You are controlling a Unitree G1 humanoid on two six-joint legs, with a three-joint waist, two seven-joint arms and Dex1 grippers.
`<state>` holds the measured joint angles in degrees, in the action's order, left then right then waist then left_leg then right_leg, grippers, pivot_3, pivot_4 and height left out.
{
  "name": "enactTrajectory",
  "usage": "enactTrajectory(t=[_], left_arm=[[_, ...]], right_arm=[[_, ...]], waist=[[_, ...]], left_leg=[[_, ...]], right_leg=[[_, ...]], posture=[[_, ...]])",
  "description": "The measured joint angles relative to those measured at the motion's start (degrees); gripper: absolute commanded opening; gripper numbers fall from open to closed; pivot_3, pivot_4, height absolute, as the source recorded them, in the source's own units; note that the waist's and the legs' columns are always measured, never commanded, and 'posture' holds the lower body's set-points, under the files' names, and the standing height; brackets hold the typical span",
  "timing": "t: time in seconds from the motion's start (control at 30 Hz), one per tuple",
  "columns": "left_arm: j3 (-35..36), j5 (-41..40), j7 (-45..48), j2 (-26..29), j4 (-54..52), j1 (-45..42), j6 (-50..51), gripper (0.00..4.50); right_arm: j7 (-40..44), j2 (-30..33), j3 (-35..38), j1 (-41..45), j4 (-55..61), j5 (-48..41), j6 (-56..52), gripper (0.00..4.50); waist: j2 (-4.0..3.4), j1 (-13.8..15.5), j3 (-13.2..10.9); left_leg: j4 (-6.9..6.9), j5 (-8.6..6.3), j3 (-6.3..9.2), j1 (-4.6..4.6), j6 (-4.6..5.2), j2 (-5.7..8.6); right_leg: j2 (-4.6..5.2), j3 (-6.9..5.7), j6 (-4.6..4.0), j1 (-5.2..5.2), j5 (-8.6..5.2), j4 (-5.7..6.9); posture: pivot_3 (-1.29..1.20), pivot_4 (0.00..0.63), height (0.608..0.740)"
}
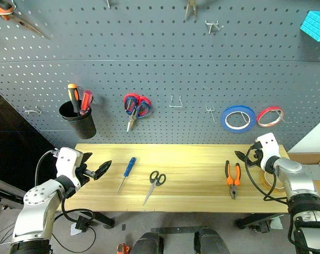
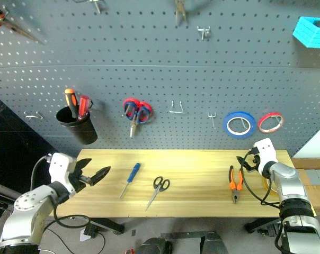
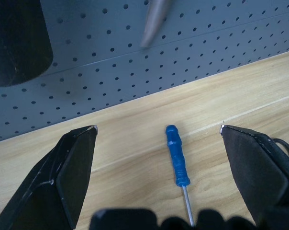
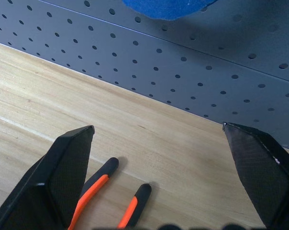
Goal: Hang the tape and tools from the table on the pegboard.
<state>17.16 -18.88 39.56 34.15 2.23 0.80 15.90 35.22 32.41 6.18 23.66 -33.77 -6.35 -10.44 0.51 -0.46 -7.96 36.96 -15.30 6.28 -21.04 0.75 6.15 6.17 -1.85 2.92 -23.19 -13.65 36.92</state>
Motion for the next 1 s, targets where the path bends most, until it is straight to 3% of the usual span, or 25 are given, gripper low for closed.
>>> enactTrajectory(t=[0.5, 0.7, 1.0], left_arm=[[-2.53, 0.53, 2.09, 1.01, 0.2, -0.24, 2.38, 4.43], [-11.21, 2.44, 4.81, -0.02, -2.3, -0.82, 2.56, 4.43], [-26.13, 3.57, 6.88, -8.49, -6.05, -8.02, 5.06, 4.43]], right_arm=[[-0.07, 0.85, 1.72, -5.75, 7.59, -1.72, -4.97, 4.5], [-0.43, 1.8, 2.3, -8.64, 12.85, -2.17, -10.66, 4.5], [-5.03, 3.92, 3.29, -5.68, 10.3, -1.51, -21.72, 4.5]], waist=[[0.15, -0.23, -1.6], [0.27, -0.58, -2.78], [0.35, -2.03, -5.53]], left_leg=[[0.01, 0.0, -0.01, -0.03, 0.01, -0.06], [0.01, -0.01, -0.01, -0.13, 0.03, -0.06], [0.12, -0.03, -0.15, -0.48, 0.09, -0.09]], right_leg=[[0.03, 0.02, -0.04, -0.01, 0.01, -0.01], [0.06, -0.01, -0.05, -0.05, 0.01, -0.06], [0.11, -0.03, -0.12, -0.3, 0.06, -0.07]], posture=[[-0.09, 0.196, 0.74], [-0.13, 0.222, 0.74], [-0.19, 0.289, 0.74]])
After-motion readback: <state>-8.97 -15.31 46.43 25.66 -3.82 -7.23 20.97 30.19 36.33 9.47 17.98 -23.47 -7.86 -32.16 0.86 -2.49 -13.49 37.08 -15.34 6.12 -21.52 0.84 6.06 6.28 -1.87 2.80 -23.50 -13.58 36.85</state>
